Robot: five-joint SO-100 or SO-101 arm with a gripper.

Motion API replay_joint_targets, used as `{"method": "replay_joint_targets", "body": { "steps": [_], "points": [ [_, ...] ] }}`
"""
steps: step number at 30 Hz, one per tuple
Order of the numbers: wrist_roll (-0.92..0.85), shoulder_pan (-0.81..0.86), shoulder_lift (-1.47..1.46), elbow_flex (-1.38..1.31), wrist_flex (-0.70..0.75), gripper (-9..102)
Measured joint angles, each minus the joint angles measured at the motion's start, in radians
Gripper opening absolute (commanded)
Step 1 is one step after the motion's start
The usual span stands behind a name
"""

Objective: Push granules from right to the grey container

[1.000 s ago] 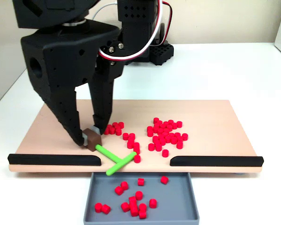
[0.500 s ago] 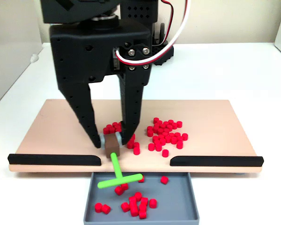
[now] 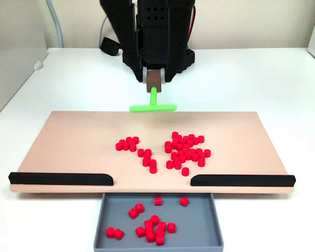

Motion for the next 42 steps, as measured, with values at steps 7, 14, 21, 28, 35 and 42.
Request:
{"method": "replay_joint_targets", "body": {
  "steps": [7, 14, 21, 28, 35, 42],
  "points": [
    [0.044, -0.014, 0.311, 0.291, 0.0, 0],
    [0.035, -0.015, 0.505, 0.471, -0.014, 0],
    [0.002, -0.015, 0.557, 0.486, -0.011, 0],
    [-0.006, -0.014, 0.563, 0.486, -0.011, 0],
    [-0.031, 0.009, 0.491, 0.486, -0.014, 0],
    [-0.048, 0.02, 0.489, 0.486, -0.014, 0]
  ]
}}
